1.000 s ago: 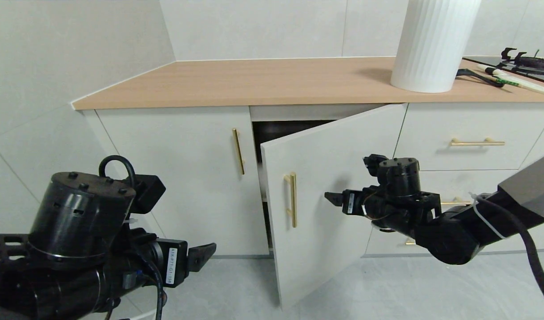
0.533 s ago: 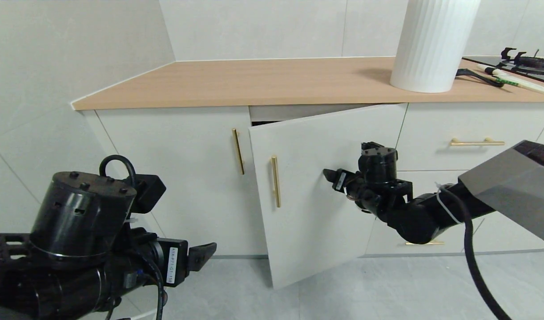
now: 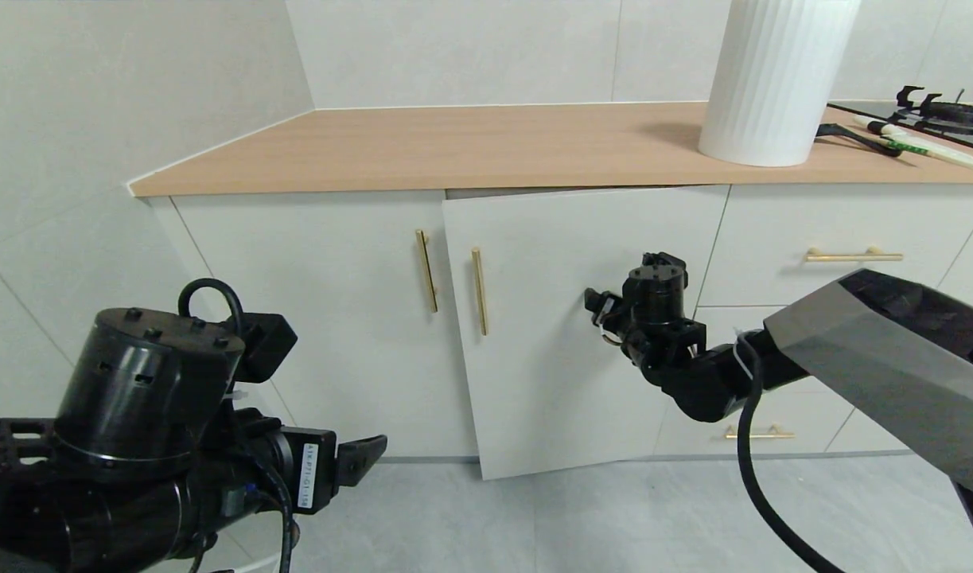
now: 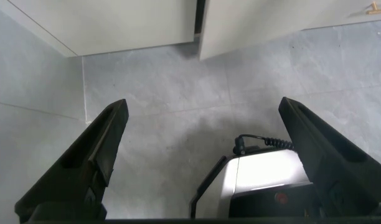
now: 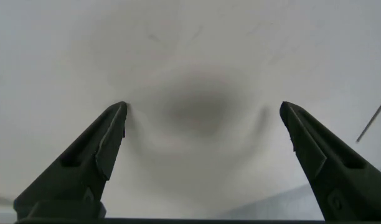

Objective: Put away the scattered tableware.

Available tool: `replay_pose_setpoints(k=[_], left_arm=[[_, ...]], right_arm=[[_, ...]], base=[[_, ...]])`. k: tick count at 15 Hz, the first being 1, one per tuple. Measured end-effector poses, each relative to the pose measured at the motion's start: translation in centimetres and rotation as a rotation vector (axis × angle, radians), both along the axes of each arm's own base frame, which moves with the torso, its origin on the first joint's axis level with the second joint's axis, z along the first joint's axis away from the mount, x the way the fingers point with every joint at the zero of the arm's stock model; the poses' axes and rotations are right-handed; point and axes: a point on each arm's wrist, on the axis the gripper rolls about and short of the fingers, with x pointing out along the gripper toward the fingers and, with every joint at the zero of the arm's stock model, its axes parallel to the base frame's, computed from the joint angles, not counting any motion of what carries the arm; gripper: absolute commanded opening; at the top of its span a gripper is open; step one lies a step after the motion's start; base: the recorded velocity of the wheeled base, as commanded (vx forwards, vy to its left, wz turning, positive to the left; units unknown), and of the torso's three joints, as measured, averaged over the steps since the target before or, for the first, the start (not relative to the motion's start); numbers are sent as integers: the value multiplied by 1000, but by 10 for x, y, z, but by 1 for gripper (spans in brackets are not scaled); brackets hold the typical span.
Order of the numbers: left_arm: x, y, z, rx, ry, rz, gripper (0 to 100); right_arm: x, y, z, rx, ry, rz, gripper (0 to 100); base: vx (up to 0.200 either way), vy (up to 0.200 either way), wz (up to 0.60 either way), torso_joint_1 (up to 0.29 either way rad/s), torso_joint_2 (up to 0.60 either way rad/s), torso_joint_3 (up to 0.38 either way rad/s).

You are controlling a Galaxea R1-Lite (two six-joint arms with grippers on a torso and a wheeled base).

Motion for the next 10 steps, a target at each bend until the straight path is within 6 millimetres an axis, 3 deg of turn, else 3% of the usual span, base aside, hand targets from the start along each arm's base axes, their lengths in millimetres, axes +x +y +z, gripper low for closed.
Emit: replay_pose_setpoints(k=[10], left_arm=[[0, 0, 0, 1, 0, 0, 100]], right_arm=[[23, -14, -10, -9, -18, -103, 100]], base=[[0, 0, 0, 0, 0, 0]])
